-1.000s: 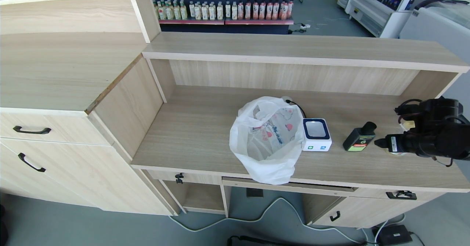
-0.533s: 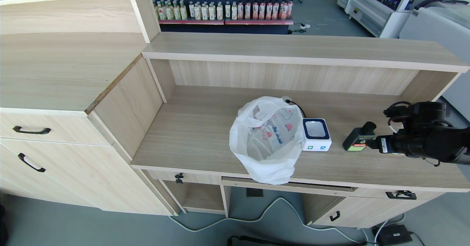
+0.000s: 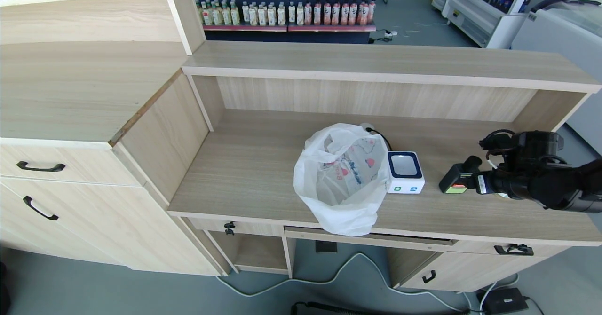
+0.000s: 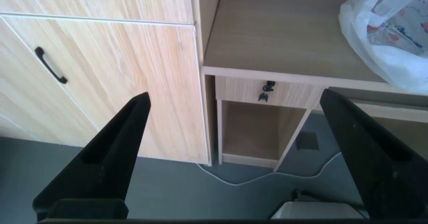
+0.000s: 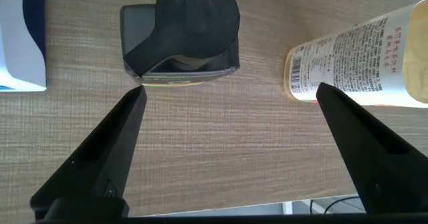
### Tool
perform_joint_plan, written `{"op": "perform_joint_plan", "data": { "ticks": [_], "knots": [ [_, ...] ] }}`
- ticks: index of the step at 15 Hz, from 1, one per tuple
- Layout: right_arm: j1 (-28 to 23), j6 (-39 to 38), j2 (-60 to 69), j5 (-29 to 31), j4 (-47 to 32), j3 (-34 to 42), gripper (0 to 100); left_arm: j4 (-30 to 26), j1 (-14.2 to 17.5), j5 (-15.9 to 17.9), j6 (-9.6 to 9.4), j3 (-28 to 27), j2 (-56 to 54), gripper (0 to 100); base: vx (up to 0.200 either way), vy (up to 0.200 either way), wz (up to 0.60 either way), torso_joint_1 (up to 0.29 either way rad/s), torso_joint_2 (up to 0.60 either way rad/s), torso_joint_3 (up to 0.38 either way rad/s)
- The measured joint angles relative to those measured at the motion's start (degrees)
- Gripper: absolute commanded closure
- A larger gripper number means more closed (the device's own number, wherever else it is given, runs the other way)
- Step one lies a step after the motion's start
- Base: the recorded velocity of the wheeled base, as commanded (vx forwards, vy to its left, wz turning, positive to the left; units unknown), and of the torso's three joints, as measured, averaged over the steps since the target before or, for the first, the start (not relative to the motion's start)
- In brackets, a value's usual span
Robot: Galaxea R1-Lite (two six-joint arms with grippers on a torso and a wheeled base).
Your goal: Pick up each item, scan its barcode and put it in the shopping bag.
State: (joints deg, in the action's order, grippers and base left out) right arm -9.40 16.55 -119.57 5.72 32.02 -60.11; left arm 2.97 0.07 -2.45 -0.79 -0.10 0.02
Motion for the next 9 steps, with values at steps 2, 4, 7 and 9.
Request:
{"op": "perform_joint_plan", "data": {
  "ticks": [2, 4, 7, 9],
  "knots": [
    [0.17, 0.0, -0.89, -0.04, 1.04, -0.2, 0, 0.0, 0.0, 0.02, 0.0, 0.0, 0.0, 0, 0.0, 0.0, 0.0, 0.0, 0.0, 0.0],
    [0.48, -0.02, -1.79, -0.17, 1.15, -0.3, 0, 0.0, 0.0, 0.02, 0.01, 0.0, 0.0, 0, 0.0, 0.0, 0.0, 0.0, 0.0, 0.0],
    [1.41, -0.2, -3.34, -0.57, 4.6, -0.8, 0, 0.0, 0.0, 0.02, 0.01, 0.0, -0.02, 0, 0.0, 0.0, 0.0, 0.0, 0.0, 0.0],
    [2.35, -0.38, -4.04, -3.16, 5.36, -0.85, 0, 0.0, 0.0, 0.02, 0.01, 0.0, 0.0, 0, 0.0, 0.0, 0.0, 0.0, 0.0, 0.0]
  ]
}}
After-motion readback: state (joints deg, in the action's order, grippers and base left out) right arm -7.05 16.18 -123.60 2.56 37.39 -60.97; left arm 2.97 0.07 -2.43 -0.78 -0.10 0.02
